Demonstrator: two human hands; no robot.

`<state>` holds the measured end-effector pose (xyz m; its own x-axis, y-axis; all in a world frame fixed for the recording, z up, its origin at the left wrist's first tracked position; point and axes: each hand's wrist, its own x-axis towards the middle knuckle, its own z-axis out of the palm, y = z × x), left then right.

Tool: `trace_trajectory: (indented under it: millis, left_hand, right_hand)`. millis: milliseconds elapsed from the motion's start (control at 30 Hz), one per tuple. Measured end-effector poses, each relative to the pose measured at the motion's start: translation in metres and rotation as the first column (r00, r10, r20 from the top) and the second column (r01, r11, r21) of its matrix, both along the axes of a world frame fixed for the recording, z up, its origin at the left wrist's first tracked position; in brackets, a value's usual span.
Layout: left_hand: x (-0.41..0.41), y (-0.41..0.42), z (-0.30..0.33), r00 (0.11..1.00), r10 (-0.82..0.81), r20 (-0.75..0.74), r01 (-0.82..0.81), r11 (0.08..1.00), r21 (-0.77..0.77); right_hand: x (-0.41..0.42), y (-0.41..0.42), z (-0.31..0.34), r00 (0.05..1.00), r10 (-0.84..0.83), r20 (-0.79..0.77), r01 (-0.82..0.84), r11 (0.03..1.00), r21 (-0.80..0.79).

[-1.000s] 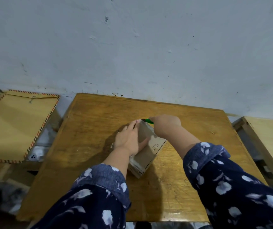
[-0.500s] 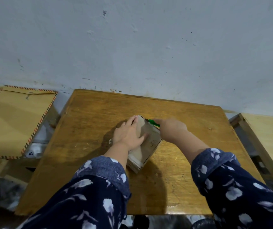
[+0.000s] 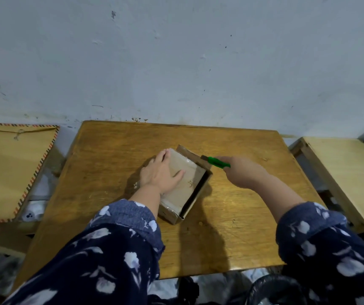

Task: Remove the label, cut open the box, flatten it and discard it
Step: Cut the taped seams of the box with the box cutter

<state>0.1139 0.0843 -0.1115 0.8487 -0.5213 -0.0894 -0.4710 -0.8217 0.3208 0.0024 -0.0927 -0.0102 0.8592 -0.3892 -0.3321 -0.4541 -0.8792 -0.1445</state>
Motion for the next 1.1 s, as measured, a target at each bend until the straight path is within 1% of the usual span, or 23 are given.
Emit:
trace_trajectory:
  millis: [67, 133, 233, 333, 400, 433, 500, 567, 600, 667, 733, 767, 833, 900, 1000, 1100]
  left_hand:
    - [0.001, -0.005, 0.001, 0.999, 0.043, -0.009, -0.043, 0.999, -0.013]
    - [0.004, -0.014, 0.001, 0.994, 0.107, -0.034, -0.108, 0.994, -0.030]
    - [0.005, -0.028, 0.001, 0.982, 0.180, -0.055, -0.182, 0.982, -0.044]
    - [-0.001, -0.039, 0.004, 0.957, 0.271, -0.098, -0.281, 0.954, -0.108]
    - [-0.001, -0.044, 0.007, 0.926, 0.324, -0.195, -0.357, 0.918, -0.172]
    - [0.000, -0.045, 0.008, 0.909, 0.324, -0.260, -0.383, 0.897, -0.219]
    - [0.003, -0.043, 0.009, 0.886, 0.271, -0.376, -0.400, 0.857, -0.326]
    - [0.004, -0.033, 0.010, 0.889, 0.168, -0.427, -0.348, 0.853, -0.389]
    - [0.004, -0.025, 0.010, 0.907, 0.100, -0.409, -0.271, 0.882, -0.386]
    - [0.001, -0.004, 0.008, 0.961, -0.048, -0.271, -0.034, 0.955, -0.293]
    - [-0.003, 0.016, 0.004, 0.975, -0.187, -0.118, 0.163, 0.968, -0.188]
    - [-0.005, 0.025, 0.002, 0.969, -0.236, -0.078, 0.222, 0.964, -0.148]
    - [-0.010, 0.036, -0.003, 0.956, -0.292, -0.035, 0.288, 0.954, -0.083]
    - [-0.013, 0.042, -0.006, 0.947, -0.320, 0.003, 0.320, 0.947, -0.029]
    - [-0.012, 0.046, -0.008, 0.944, -0.330, 0.018, 0.330, 0.944, -0.011]
    - [-0.012, 0.045, -0.008, 0.939, -0.338, 0.065, 0.339, 0.941, -0.010]
  right_hand:
    - [-0.007, -0.003, -0.010, 0.992, -0.105, 0.073, 0.094, 0.986, 0.136]
    - [-0.012, -0.001, -0.021, 0.978, -0.190, 0.081, 0.166, 0.958, 0.234]
    - [-0.014, 0.005, -0.036, 0.960, -0.270, 0.072, 0.235, 0.920, 0.315]
    - [-0.019, 0.007, -0.045, 0.938, -0.331, 0.102, 0.265, 0.875, 0.404]
    - [-0.020, 0.006, -0.045, 0.922, -0.372, 0.111, 0.285, 0.842, 0.459]
    - [-0.020, 0.005, -0.043, 0.916, -0.384, 0.116, 0.294, 0.839, 0.458]
    - [-0.018, 0.005, -0.041, 0.917, -0.377, 0.130, 0.301, 0.867, 0.396]
    - [-0.015, 0.006, -0.038, 0.922, -0.358, 0.146, 0.291, 0.891, 0.348]
    - [-0.015, 0.007, -0.037, 0.926, -0.343, 0.156, 0.279, 0.903, 0.327]
    - [-0.016, 0.012, -0.034, 0.939, -0.290, 0.183, 0.239, 0.937, 0.256]
    - [-0.017, 0.018, -0.030, 0.958, -0.202, 0.204, 0.169, 0.971, 0.168]
    - [-0.018, 0.022, -0.028, 0.967, -0.157, 0.201, 0.131, 0.982, 0.137]
    - [-0.020, 0.031, -0.023, 0.982, -0.086, 0.170, 0.070, 0.993, 0.096]
    - [-0.023, 0.041, -0.021, 0.991, -0.018, 0.131, 0.014, 0.999, 0.030]
    - [-0.028, 0.055, -0.023, 0.991, 0.103, 0.089, -0.095, 0.992, -0.088]
    - [-0.027, 0.064, -0.028, 0.984, 0.167, 0.057, -0.157, 0.976, -0.150]
